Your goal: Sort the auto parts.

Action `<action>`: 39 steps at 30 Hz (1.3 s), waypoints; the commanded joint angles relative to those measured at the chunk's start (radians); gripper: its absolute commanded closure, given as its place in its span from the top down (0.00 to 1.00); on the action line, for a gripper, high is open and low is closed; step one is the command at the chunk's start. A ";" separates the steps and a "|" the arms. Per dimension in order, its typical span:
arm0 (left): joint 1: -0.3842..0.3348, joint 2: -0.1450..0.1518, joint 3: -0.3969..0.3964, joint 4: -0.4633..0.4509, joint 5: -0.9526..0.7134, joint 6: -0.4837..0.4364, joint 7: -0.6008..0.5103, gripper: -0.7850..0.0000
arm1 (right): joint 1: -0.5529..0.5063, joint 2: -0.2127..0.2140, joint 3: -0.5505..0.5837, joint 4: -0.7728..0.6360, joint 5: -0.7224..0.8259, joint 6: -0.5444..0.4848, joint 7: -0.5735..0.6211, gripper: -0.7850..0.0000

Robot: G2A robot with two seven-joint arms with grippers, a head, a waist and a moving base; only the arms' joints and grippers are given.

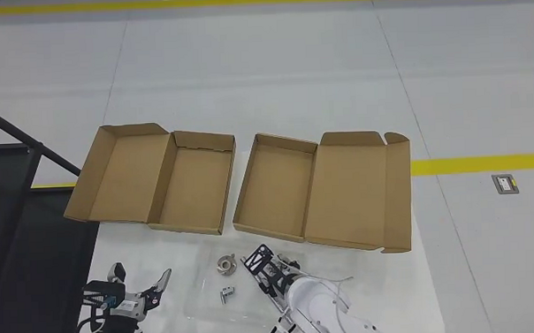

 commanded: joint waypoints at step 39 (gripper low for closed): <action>0.000 0.000 0.000 0.000 0.000 0.000 0.000 1.00 | -0.106 0.009 0.108 -0.349 -0.008 0.011 -0.324 0.00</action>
